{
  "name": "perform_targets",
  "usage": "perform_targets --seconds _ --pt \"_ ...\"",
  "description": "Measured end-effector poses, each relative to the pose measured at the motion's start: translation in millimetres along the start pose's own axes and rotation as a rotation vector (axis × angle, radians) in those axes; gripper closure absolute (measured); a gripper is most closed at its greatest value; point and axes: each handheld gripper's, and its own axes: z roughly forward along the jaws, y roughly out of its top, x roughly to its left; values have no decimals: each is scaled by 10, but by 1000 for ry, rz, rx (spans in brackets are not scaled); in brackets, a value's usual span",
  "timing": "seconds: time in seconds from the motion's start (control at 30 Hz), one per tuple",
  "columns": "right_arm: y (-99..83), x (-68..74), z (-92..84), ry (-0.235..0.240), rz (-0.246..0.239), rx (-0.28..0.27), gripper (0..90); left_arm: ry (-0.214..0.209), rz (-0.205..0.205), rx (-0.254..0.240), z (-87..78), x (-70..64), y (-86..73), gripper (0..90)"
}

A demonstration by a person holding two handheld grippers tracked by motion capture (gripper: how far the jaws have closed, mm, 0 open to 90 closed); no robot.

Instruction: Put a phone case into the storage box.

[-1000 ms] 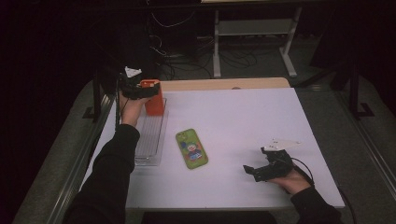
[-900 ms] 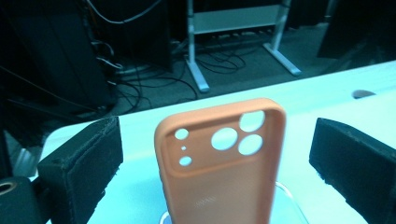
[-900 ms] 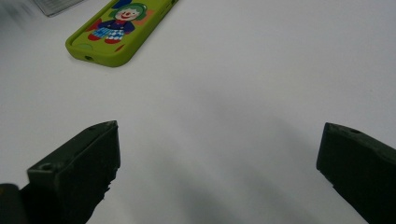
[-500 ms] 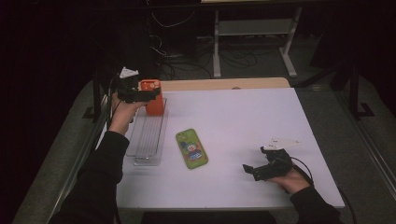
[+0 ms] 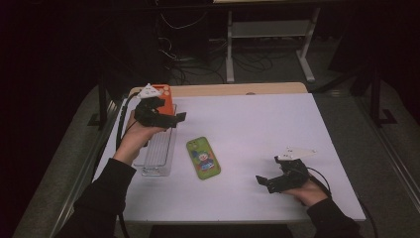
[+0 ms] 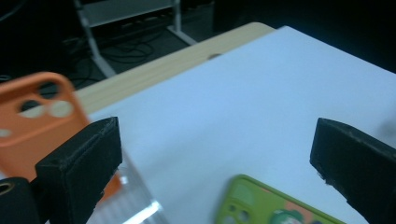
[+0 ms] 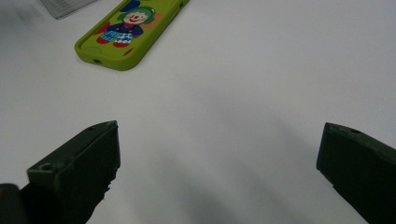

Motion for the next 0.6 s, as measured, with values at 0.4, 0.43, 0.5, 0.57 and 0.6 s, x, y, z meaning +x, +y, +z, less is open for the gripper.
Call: perform_targets --seconds 0.4,0.43,0.5,0.57,0.6 --pt "10 0 -13 -3 -4 -9 0 -119 52 -16 39 -370 -281 20" --pt "17 2 -15 -4 -10 -13 0 -127 59 -21 23 -400 -304 20" --pt "23 20 -21 -8 -9 -12 0 -140 67 -21 -8 -447 -364 20" --pt "34 34 -23 -19 -4 -7 0 -152 68 -23 -28 -477 -430 19" --pt "41 38 -21 -18 -7 -13 0 -157 69 -24 -35 -482 -464 17"
